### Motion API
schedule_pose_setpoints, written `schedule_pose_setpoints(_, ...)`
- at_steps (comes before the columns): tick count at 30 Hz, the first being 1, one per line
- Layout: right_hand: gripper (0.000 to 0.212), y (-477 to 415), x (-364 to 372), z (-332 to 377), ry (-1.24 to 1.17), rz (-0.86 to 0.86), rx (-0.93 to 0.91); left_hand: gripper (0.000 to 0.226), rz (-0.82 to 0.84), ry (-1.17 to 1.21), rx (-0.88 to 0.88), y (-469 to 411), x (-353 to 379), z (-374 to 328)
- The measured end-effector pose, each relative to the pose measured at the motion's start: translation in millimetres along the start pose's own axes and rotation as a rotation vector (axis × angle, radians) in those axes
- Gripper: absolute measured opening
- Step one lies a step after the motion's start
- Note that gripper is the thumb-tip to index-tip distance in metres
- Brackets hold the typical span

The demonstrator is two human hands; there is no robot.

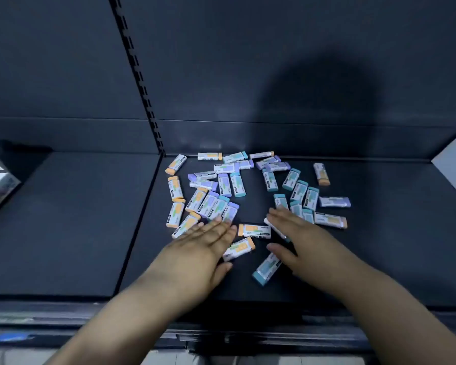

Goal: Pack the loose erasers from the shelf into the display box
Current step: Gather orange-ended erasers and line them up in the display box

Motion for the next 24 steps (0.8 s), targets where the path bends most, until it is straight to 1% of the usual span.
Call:
schedule_pose_setpoints(2,0.056,-4.2,3.3,0.7,0.018,0.020,-0.023,0.049,0.004,0.041,0.050,-1.7,4.6,-3.4)
schedule_pose_setpoints(3,0.054,-5.9,5.2,0.5,0.030,0.022,-0.028,0.049,-0.009,0.046,0.070,-1.1,8.4,-4.2)
schedule_pose_setpoints(6,0.047,-12.8,7.6,5.6,0.041,0.004,-0.053,0.060,0.015,0.085,0.054,-2.9,15.8,-2.6)
schedule_pose_setpoints(9,0.042,-18.6,8.5,8.3,0.055,-0.035,-0.086,0.059,-0.014,0.128,0.037,-6.3,12.5,-4.0)
schedule_pose_setpoints(12,0.041,-22.4,11.1,10.7,0.092,-0.036,-0.078,0.056,-0.024,0.139,0.042,-8.1,12.2,-6.5)
schedule_pose_setpoints(14,0.038,-25.0,10.9,11.2,0.137,-0.065,-0.072,0.049,-0.028,0.135,0.038,-7.5,13.8,-7.4)
schedule_pose_setpoints(17,0.028,-28.5,12.4,11.5,0.198,-0.101,-0.060,0.024,-0.048,0.193,-0.008,-6.1,11.0,-9.9)
schedule_pose_setpoints(18,0.024,-29.3,13.2,12.0,0.210,-0.106,-0.057,0.025,-0.038,0.221,-0.025,-6.0,9.0,-11.3)
schedule_pose_setpoints(20,0.021,-29.8,12.8,13.5,0.226,-0.125,-0.052,0.034,-0.023,0.268,-0.031,-6.2,6.6,-14.2)
schedule_pose_setpoints(21,0.021,-29.9,12.6,14.4,0.228,-0.133,-0.052,0.033,-0.012,0.284,-0.039,-6.2,5.2,-14.7)
schedule_pose_setpoints(24,0.020,-29.2,12.2,17.0,0.241,-0.153,-0.061,0.016,-0.011,0.331,-0.077,-6.5,1.4,-12.0)
Point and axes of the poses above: each hand's wrist, its own y-axis away from the middle knuckle, its own x-axis out of the palm, z = x × y, the point moved 6 cm from there along -y, towards the middle knuckle, and after that the axes turned 7 degrees about -x, right-handed, at the moved point
